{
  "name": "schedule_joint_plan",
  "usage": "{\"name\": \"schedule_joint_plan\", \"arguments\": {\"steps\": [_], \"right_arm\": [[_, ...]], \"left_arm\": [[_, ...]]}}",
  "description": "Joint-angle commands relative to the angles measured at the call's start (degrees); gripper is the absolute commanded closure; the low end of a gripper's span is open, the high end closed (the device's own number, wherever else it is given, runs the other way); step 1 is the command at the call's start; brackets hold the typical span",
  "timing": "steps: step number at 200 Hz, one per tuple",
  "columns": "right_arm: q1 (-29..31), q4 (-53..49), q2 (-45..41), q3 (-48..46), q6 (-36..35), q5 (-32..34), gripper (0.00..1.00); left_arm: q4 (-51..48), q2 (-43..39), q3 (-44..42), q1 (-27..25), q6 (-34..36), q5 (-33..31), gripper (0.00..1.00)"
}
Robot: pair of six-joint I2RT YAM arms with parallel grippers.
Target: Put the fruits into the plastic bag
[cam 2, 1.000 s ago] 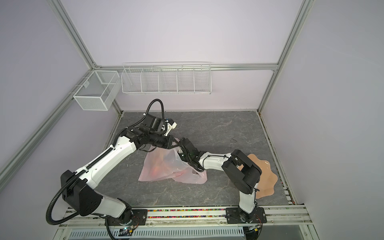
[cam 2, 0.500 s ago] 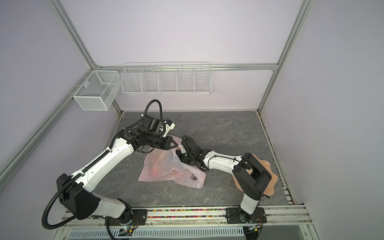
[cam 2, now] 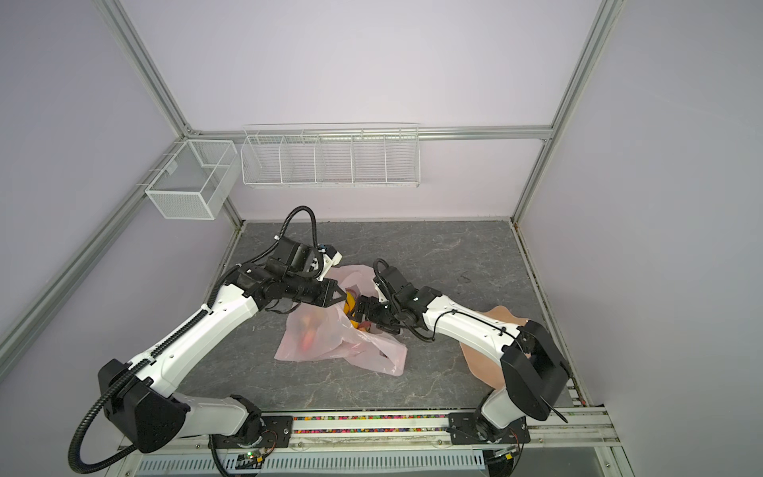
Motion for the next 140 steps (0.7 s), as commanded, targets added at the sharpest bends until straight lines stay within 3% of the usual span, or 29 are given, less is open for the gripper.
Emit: {"name": "schedule_joint_plan", "arguments": {"steps": [1, 28, 59, 97, 140], "right_arm": [[-0.61, -13.23, -2.13, 3.39, -7.88, 9.68, 0.03], [-0.69, -19.57, -1.63, 5.57, -13.07, 16.28, 0.03], [-0.71, -19.54, -0.54, 6.92, -17.45, 19.88, 0.03], [0.39, -14.55, 0.85, 7.52, -21.62, 15.67, 0.02], [2.30, -9.30, 4.35, 7.57, -20.55, 12.42, 0.02]], "left_arm": [[-0.16, -2.59, -1.18, 0.09, 1.21, 0.67, 1.00], [0.98, -4.75, -1.74, 0.07, 0.99, 1.33, 1.00], [2.02, -6.24, -2.09, 0.08, 0.18, 2.27, 0.96], [1.88, -5.75, -1.54, 0.00, -0.46, 2.34, 0.95], [2.96, -5.33, -1.75, -0.90, -1.46, 1.86, 0.95]]}}
